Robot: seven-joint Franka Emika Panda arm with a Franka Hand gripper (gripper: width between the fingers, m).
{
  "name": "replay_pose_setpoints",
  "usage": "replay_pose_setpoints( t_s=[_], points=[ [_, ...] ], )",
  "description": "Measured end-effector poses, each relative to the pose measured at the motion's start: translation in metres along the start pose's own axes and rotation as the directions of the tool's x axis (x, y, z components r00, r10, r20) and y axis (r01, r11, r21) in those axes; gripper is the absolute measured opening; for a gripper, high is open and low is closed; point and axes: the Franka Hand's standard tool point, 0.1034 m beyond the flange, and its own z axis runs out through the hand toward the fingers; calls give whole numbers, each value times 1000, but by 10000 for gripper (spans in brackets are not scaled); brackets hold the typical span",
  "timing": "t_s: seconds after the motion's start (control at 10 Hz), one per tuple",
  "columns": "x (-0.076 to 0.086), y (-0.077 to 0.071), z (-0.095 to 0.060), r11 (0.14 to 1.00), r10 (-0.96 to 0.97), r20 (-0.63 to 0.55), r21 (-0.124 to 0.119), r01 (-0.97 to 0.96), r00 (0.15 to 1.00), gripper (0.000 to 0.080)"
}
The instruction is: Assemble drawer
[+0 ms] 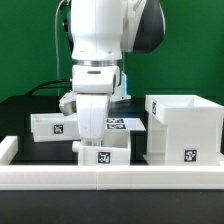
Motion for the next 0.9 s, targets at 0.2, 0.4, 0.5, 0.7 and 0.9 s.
replay_pose_setpoints(
  t_s=[0.2,0.4,0.5,0.7,0.9],
  points=[
    [1,0,1,1000,-2,0,1,2,1000,42],
    [16,5,1,999,-46,1,-5,46,999,42],
    [24,7,2,997,-72,3,-8,72,997,42],
    [29,8,3,995,-99,9,-9,99,995,42],
    [29,9,4,995,-96,8,-37,96,995,42]
  ],
)
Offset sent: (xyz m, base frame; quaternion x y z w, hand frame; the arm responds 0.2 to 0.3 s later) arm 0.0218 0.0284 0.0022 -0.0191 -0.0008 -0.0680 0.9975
